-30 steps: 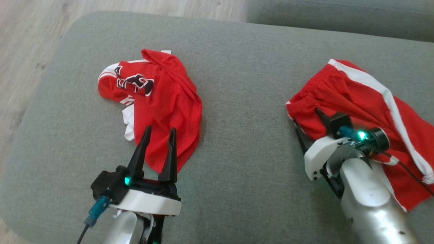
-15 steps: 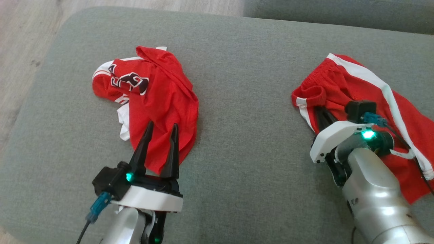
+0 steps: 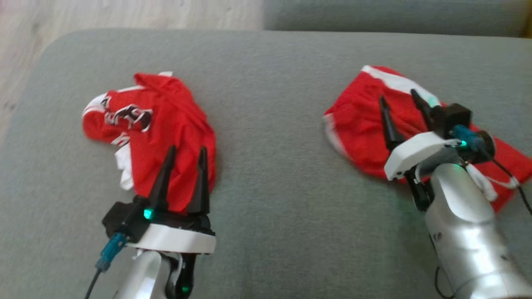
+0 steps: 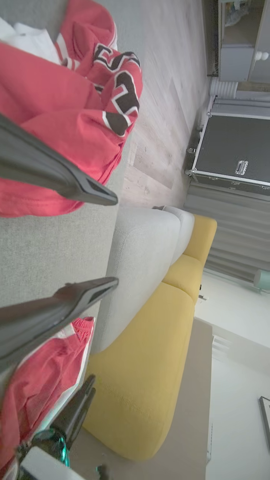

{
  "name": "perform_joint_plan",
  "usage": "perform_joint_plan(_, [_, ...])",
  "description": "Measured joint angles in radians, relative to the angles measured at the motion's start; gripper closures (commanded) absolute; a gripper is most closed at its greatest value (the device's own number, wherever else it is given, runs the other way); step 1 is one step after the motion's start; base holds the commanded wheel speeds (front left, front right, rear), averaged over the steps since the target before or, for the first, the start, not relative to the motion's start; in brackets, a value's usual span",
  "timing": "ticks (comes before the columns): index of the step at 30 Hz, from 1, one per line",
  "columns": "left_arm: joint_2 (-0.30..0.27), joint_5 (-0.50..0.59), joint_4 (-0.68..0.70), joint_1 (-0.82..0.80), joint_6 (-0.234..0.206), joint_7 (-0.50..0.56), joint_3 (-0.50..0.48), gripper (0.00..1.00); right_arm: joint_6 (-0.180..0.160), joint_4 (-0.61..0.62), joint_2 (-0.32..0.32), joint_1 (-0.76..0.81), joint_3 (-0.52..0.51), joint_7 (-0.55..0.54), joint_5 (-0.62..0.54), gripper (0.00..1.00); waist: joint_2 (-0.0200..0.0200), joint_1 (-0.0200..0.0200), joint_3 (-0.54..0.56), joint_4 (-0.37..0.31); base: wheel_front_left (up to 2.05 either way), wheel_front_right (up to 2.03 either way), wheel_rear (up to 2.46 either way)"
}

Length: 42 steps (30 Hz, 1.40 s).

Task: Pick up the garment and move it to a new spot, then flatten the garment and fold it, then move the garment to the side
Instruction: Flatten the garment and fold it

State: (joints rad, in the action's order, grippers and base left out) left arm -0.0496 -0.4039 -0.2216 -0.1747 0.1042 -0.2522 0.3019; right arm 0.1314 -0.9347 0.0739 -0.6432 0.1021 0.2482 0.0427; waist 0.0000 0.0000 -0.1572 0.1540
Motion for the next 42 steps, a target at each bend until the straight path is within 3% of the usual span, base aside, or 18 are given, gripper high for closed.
perform_joint_plan(10, [0.000, 0.002, 0.014, 0.057, 0.000, 0.000, -0.044, 0.00, 0.000, 0.471, -0.012, 0.392, -0.089, 0.003, 0.002, 0.00, 0.0000, -0.0002, 0.085, -0.141, 0.00, 0.00, 0.00])
perform_joint_plan(16, [0.000, 0.002, 0.018, 0.062, 0.000, 0.000, -0.045, 0.00, 0.000, 0.618, -0.020, 0.546, -0.116, 0.003, 0.010, 0.00, 0.0000, -0.0002, 0.128, -0.208, 0.00, 0.00, 0.00])
perform_joint_plan(21, [0.000, 0.001, 0.019, 0.079, 0.000, 0.000, -0.045, 0.00, 0.000, 0.633, -0.026, 0.623, -0.111, 0.003, 0.012, 0.00, 0.0000, -0.0002, 0.142, -0.229, 0.00, 0.00, 0.00])
perform_joint_plan(29, [0.000, 0.002, 0.017, 0.083, 0.002, 0.000, -0.045, 0.00, 0.000, 0.639, -0.026, 0.625, -0.101, 0.003, 0.010, 0.00, 0.0000, -0.0001, 0.135, -0.234, 0.00, 0.00, 0.00])
perform_joint_plan(42, [0.000, 0.002, 0.006, 0.083, 0.003, 0.000, -0.037, 0.00, 0.000, 0.412, -0.027, 0.630, -0.111, -0.117, 0.021, 0.00, 0.0000, 0.0000, 0.136, -0.210, 0.00, 0.00, 0.00])
